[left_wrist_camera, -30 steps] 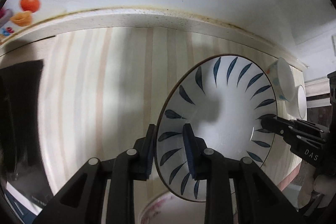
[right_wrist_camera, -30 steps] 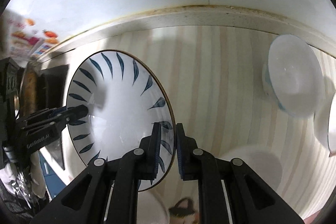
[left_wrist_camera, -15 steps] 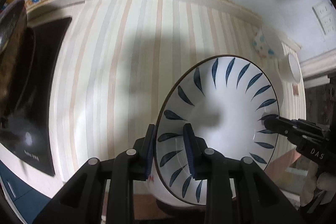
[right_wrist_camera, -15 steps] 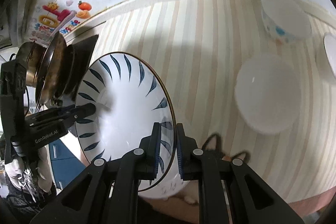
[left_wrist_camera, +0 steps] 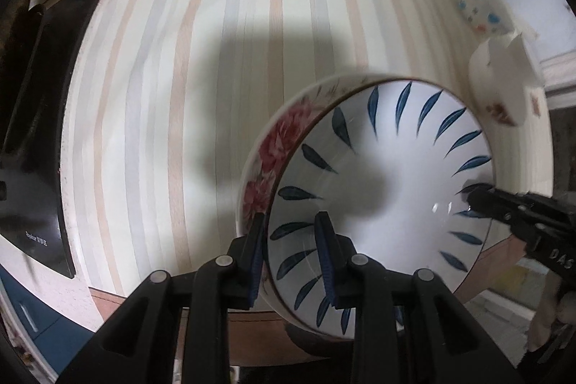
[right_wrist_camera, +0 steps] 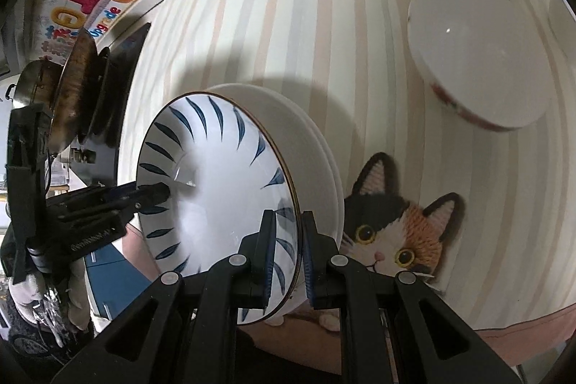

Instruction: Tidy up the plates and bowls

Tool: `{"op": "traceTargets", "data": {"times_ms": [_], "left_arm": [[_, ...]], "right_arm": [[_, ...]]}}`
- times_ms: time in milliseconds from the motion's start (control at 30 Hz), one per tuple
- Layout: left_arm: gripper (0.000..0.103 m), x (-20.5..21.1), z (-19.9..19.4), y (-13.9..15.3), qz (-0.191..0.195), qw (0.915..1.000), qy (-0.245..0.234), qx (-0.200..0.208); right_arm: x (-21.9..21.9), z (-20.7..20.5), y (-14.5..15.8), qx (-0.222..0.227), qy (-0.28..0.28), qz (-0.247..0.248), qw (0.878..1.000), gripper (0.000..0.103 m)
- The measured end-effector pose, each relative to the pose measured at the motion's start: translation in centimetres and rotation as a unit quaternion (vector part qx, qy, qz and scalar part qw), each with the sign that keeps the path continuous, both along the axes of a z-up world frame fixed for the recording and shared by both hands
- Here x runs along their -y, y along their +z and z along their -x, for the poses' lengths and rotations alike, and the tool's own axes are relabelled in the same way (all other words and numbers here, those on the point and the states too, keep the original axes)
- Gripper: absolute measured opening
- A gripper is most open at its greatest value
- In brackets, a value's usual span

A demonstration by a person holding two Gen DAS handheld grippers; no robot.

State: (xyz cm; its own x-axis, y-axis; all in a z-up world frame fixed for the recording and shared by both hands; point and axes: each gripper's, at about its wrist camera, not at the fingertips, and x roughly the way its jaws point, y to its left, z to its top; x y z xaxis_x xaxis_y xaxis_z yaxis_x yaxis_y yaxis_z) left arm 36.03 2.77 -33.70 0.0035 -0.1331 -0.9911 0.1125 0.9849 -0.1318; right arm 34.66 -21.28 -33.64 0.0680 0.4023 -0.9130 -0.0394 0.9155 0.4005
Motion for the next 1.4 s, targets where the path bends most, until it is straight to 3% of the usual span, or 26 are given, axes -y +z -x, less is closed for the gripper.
{"op": "traceTargets", "data": {"times_ms": [233,767,967,1233,1333,1400], "left_arm": [[0.025,1.7,-0.2,-1.0,-0.009,0.9999,-0.009,-0.003],[0.025,2.0,0.5,-0.1,-0.038,0.9991,0.009,0.015],[0.025,1.5,0.7,-0.3,-0.037,0.9986,0.037,0.006],[0.025,1.3,1.5,0.4,-0.047,0.9966,0.067,0.007],[0.025,1.0,2.3,1.5,-0.055,0.9956,0.072,0.02],[0.025,1.0,2.7,2.6,-0.061,0.995,0.07,0.038]], "right_arm": [[0.7,0.4,-1.1,-0.003,-0.001,0.007,1.0,0.015],[0.1,-0.5,-2.1,-0.013,0.002,-0.003,1.0,0.018],[-0.5,-0.7,-1.7,-0.019,0.003,-0.01,1.0,0.03],[-1.4,-0.7,-1.3,-0.02,0.016,0.012,1.0,0.033],[-2.0,-0.3,-0.4,-0.009,0.011,0.032,0.999,0.04],[-2.4,0.1,0.4,0.007,0.008,0.055,0.998,0.054]]}}
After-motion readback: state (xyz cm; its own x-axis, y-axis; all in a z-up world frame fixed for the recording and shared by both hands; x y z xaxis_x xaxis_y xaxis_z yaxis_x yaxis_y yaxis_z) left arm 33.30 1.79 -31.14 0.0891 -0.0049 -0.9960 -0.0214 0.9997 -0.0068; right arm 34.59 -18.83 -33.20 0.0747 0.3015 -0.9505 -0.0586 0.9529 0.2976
